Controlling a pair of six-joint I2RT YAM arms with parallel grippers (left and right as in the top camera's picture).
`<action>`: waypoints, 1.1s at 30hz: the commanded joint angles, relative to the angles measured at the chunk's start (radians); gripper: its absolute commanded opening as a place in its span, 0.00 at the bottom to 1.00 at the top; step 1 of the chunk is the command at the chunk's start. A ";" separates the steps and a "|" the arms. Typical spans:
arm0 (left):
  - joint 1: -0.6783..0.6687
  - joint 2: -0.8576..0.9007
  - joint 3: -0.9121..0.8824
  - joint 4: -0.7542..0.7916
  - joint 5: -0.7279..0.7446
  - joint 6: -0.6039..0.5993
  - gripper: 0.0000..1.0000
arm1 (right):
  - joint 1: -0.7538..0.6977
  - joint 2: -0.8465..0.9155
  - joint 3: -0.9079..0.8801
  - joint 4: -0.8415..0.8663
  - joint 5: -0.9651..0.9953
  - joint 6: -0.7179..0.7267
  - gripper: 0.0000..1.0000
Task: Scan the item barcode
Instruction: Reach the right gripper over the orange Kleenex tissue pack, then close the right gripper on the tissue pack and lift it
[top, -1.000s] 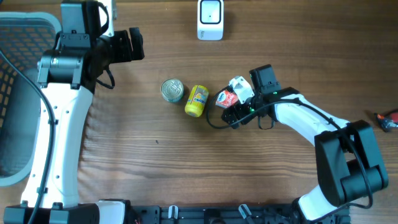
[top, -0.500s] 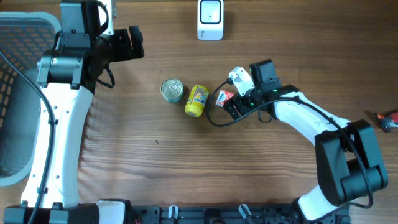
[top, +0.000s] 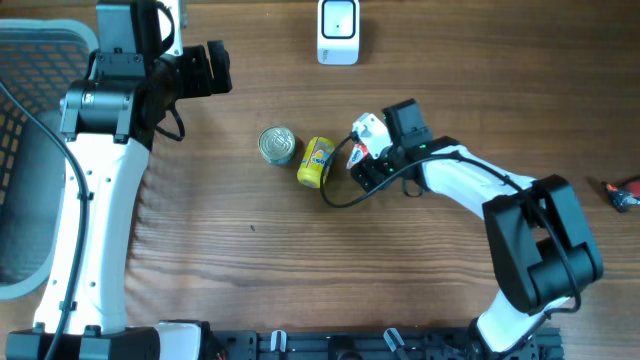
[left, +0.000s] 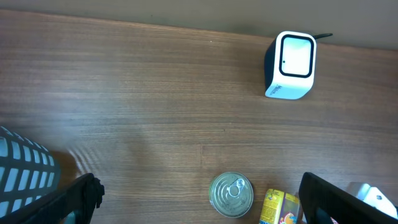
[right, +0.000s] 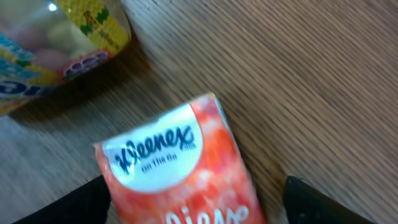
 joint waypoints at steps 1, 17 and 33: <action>0.004 -0.014 -0.004 0.003 0.016 -0.002 1.00 | 0.012 0.048 -0.007 -0.010 0.041 0.054 0.78; 0.004 -0.014 -0.004 -0.006 0.016 -0.002 1.00 | 0.012 0.048 -0.007 -0.130 0.135 0.940 0.50; 0.004 -0.014 -0.004 -0.017 0.016 -0.002 1.00 | 0.012 0.048 -0.007 -0.203 0.030 1.748 1.00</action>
